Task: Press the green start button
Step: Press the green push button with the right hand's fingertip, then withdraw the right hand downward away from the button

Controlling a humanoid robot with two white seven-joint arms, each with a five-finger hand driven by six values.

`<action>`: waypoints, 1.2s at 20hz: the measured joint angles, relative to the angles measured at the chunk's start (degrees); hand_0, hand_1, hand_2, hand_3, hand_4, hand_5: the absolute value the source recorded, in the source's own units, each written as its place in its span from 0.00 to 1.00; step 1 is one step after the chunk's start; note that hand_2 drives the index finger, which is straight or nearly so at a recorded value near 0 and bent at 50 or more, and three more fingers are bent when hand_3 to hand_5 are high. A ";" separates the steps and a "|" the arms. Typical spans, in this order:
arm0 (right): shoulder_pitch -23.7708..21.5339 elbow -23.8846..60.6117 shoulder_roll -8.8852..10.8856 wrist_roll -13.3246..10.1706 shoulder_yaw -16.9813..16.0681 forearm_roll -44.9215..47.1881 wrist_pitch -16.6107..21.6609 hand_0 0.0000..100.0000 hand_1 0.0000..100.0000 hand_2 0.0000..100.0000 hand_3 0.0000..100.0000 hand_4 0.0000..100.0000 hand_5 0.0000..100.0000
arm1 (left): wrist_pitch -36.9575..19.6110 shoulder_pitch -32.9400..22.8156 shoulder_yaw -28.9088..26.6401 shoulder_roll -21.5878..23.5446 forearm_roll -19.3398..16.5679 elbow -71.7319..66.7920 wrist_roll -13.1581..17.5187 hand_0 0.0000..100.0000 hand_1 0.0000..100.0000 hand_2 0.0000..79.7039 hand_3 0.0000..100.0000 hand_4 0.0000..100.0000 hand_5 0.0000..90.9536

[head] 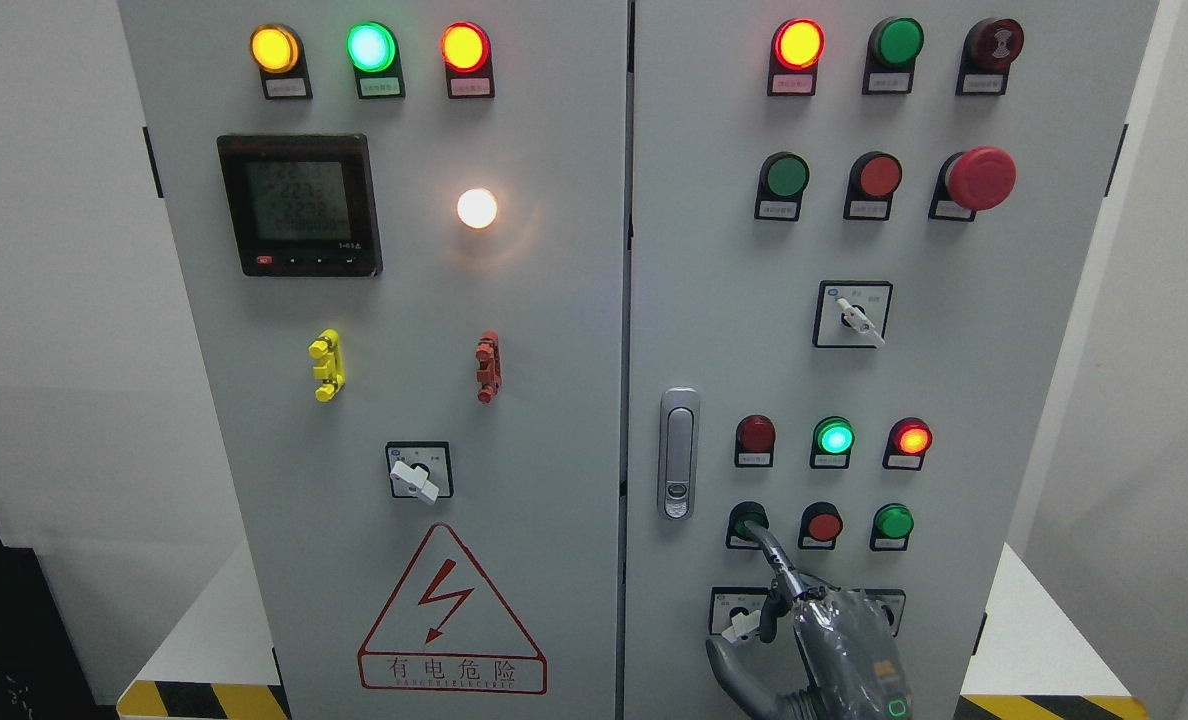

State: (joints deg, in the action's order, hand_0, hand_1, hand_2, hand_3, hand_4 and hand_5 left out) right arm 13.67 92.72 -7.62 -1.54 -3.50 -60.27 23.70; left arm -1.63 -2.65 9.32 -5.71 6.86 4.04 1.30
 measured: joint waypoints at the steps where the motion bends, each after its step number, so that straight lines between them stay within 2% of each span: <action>1: 0.04 -0.11 0.00 -0.07 0.01 0.00 0.00 0.25 0.09 0.00 0.80 0.69 0.70 | 0.00 0.00 0.00 0.00 0.00 0.00 0.00 0.12 0.56 0.00 0.00 0.00 0.00; 15: -0.40 0.46 -0.04 -0.06 0.14 1.58 -0.81 0.26 0.08 0.00 0.80 0.70 0.69 | 0.00 0.01 0.00 0.00 0.00 0.00 0.00 0.12 0.56 0.00 0.00 0.00 0.00; 24: -4.19 4.49 -0.06 0.56 0.41 7.64 -0.96 0.26 0.08 0.00 0.80 0.69 0.69 | 0.00 0.01 0.00 0.00 0.00 0.00 0.00 0.12 0.56 0.00 0.00 0.00 0.00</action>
State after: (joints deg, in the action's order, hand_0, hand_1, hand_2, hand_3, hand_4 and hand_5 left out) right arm 9.48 97.21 -7.68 -0.99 -3.09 -52.63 22.74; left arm -1.63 -2.64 9.32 -5.71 6.86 4.04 1.30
